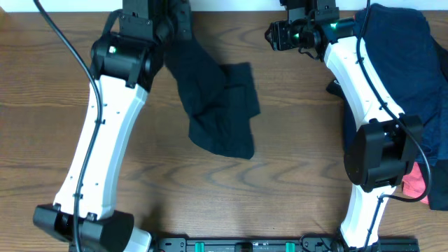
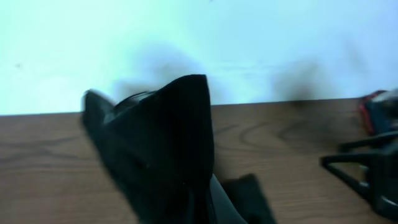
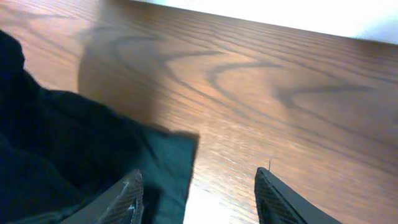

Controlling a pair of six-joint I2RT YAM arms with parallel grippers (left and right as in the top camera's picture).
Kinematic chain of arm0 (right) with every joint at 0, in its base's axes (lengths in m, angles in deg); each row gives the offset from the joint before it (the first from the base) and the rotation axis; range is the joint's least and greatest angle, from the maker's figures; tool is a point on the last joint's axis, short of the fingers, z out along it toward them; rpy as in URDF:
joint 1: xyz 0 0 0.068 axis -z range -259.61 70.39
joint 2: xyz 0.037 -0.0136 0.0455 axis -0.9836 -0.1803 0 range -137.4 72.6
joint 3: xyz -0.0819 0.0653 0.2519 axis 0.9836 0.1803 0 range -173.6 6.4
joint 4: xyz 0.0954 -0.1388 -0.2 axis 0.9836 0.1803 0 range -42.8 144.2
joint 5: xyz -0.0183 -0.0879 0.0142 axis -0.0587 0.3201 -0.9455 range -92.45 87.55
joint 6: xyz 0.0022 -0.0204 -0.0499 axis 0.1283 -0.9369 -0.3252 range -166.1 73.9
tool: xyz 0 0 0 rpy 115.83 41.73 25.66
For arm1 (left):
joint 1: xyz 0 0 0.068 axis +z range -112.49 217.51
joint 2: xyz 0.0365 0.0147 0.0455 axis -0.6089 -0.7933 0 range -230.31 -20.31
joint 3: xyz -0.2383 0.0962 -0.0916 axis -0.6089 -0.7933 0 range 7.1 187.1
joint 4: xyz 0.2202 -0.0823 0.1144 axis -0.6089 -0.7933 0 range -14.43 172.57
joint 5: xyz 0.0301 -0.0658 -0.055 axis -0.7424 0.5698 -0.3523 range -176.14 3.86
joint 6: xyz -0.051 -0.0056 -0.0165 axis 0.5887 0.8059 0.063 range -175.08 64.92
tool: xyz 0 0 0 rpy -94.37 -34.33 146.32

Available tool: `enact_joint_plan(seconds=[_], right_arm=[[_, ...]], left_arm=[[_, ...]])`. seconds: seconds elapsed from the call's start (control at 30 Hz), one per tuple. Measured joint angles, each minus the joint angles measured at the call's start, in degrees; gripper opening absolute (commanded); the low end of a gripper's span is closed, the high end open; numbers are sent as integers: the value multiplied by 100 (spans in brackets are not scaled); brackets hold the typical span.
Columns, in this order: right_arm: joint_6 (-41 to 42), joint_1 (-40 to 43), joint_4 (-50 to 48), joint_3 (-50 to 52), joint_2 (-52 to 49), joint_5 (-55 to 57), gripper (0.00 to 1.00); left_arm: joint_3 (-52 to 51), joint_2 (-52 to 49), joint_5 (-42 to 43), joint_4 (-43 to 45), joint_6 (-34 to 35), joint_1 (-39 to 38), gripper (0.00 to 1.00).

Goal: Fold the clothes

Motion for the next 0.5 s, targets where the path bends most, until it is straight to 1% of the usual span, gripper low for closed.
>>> enact_joint_plan(seconds=[0.1, 0.3, 0.5], right_arm=[[-9, 0, 48, 0, 0, -341, 61], [-260, 0, 332, 0, 0, -1344, 63], [-531, 96, 780, 0, 146, -1711, 66]], left_arm=[[-2, 57, 0, 155, 2, -129, 6], [-2, 61, 0, 704, 111, -229, 6], [-20, 168, 0, 1419, 212, -229, 6]])
